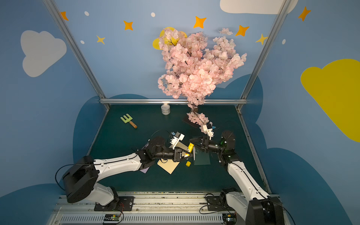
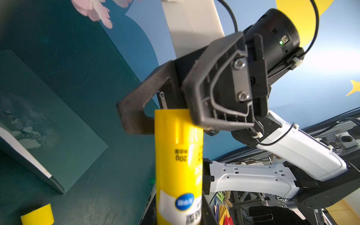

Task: Seal the envelope with a glue stick
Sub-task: Unscrew the glue stick.

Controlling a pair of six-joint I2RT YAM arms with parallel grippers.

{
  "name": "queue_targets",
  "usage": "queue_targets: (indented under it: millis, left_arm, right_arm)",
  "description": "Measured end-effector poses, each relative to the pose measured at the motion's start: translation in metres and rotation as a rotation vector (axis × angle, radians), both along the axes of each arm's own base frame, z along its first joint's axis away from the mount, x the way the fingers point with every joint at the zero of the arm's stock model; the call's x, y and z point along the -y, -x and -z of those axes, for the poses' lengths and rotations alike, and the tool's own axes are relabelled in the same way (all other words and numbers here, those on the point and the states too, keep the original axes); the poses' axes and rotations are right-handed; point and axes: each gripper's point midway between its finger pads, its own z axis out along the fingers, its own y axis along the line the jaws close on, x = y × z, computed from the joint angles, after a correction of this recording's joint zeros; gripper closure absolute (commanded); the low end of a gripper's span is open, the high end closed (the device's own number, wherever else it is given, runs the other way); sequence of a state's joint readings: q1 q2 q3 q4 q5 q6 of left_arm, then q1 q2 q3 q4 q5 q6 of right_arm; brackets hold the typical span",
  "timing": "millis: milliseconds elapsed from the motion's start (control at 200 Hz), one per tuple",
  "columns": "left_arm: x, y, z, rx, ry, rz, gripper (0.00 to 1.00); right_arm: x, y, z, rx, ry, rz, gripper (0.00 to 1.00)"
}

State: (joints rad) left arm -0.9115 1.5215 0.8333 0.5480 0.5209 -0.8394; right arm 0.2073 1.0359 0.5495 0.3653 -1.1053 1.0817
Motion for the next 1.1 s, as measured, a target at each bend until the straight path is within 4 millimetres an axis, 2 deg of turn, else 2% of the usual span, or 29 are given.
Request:
queue_targets:
  millis: [350,541,686,876,991,1101]
  left_arm:
    - [0.0,-0.004,0.009,-0.011,-0.036,-0.017,0.98]
    - [0.001,-0.013,0.031,-0.015,-0.141,-0.072,0.97]
    - [0.005,-0.022,0.043,0.003,-0.235,-0.127,0.98]
    - [0.008,-0.034,0.071,0.033,-0.404,-0.21,0.97]
    - [0.008,-0.042,0.082,0.061,-0.487,-0.262,0.98]
    - [0.011,-0.048,0.085,0.077,-0.524,-0.284,0.98]
  right_arm:
    - [0.0,-0.005,0.011,-0.011,0.03,0.02,0.92]
    - [0.002,-0.013,0.033,-0.05,0.21,0.113,1.0]
    - [0.006,-0.022,0.045,-0.022,0.399,0.201,1.0]
    - [0.008,-0.033,0.07,-0.005,0.607,0.265,0.99]
    - [0.009,-0.041,0.079,0.024,0.719,0.302,0.92]
    - [0.012,-0.046,0.078,0.069,0.771,0.332,0.78]
